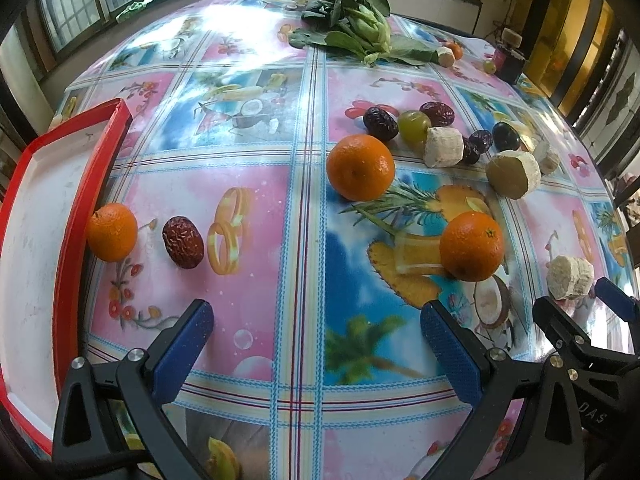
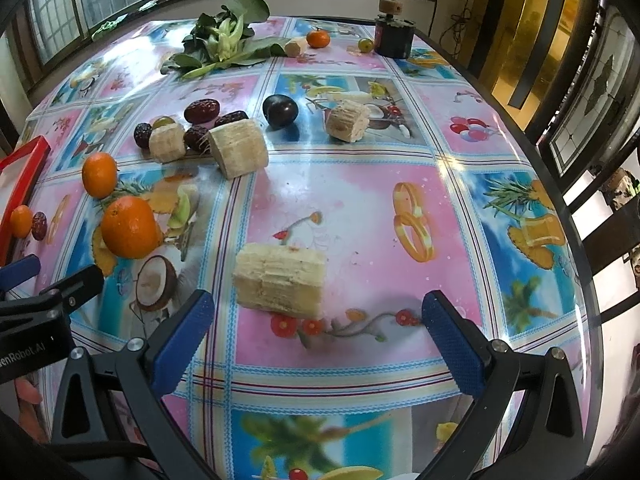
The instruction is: Organize fruits
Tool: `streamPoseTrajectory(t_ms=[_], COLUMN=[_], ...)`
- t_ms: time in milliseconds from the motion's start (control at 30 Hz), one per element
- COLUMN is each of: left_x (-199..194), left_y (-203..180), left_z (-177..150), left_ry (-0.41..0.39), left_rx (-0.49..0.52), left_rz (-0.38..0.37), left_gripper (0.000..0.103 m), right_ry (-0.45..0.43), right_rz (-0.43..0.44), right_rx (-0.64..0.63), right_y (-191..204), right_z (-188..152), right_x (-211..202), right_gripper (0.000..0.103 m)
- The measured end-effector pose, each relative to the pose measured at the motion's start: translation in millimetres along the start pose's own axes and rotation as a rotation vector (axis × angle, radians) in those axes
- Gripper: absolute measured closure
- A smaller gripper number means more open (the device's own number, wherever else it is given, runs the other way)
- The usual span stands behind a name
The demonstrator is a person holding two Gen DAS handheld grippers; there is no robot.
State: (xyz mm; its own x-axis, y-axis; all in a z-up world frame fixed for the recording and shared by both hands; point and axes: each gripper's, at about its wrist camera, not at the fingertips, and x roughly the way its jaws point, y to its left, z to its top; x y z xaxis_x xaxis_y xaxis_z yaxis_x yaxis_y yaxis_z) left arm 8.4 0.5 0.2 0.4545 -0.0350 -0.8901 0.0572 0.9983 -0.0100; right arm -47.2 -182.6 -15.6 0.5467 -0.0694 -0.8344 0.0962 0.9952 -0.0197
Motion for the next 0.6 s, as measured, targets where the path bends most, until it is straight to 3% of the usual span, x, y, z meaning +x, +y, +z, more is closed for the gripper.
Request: streamPoseTrajectory(t_ms=[267, 367, 600], left_x=[-1.3, -16.1, -82.5], left_y=[0.6, 0.6, 35.4], left_z=[0.1, -5.3, -9.5], left_ry=[0.022, -0.013, -0.108], left_rx=[0.004, 0.025, 0.089], left_rz=[-0.002, -0.017, -0.171], left_gripper=[0.001, 0.002, 0.002], right_ry=[0.023, -0.001, -0.089], right_rz=[0.016, 0.041, 0.097], right_rx=[0.024, 0.052, 0.003], right_y=[-7.0, -15.0, -10.7], right_z=[2.5, 3.0, 12.1], right_x=[-3.3, -12.7, -44.4], right_gripper=[0.000, 0.000, 0.000])
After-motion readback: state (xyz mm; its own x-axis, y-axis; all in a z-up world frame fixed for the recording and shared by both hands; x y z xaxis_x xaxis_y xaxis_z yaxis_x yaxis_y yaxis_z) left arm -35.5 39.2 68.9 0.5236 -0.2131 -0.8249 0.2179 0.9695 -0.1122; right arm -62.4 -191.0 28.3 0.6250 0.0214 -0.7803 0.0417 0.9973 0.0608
